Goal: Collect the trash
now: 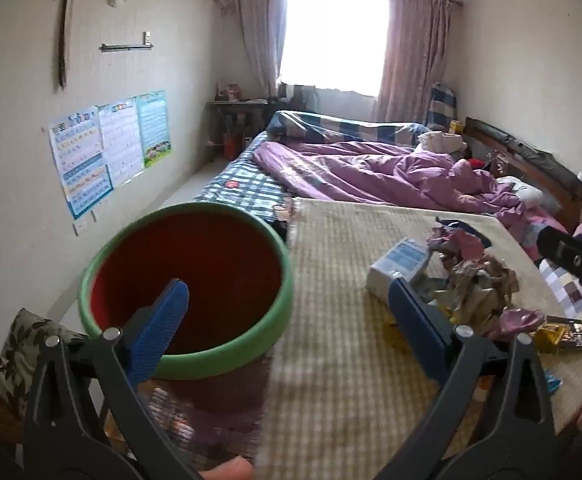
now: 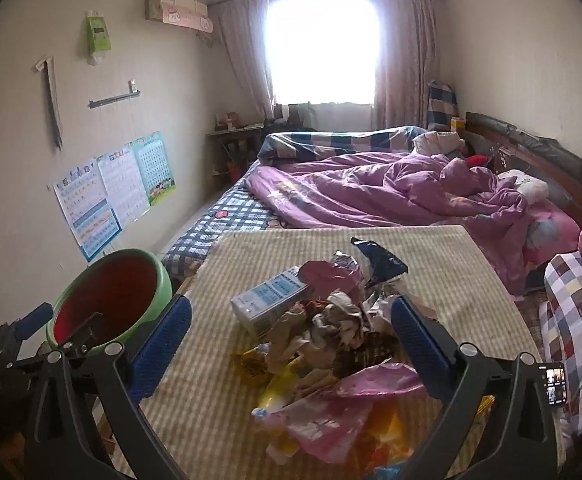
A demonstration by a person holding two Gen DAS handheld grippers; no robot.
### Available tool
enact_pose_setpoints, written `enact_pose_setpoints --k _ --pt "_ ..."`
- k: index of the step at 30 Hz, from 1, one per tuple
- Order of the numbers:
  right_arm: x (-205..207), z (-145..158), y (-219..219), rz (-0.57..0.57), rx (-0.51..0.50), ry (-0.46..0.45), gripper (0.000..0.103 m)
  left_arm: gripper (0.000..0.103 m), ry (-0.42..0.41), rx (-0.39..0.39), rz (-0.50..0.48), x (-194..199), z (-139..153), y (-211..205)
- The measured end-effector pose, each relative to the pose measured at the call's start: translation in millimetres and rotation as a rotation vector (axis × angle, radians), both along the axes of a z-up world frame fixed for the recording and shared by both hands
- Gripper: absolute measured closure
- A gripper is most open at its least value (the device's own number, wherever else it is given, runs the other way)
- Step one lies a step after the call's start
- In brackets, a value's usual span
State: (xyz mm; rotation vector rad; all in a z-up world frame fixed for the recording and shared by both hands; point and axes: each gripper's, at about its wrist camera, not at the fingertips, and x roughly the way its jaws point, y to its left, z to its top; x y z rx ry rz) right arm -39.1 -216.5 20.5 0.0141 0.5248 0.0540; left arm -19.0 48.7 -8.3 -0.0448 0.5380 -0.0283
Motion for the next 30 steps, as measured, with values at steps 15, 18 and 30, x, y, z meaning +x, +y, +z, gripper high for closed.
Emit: enact_pose_setpoints --k 15,18,30 --pt "2 7 1 -0.001 0.004 0.01 0.007 0.005 0.02 -0.01 0.011 1 0 6" --pt "5 6 -2 0.014 0.003 0.012 0.007 0.005 0.025 -0.006 0.024 6 0 1" --pt "41 10 -44 0.141 0.031 0.026 0.007 0.005 0.042 0.021 0.177 14 7 -36"
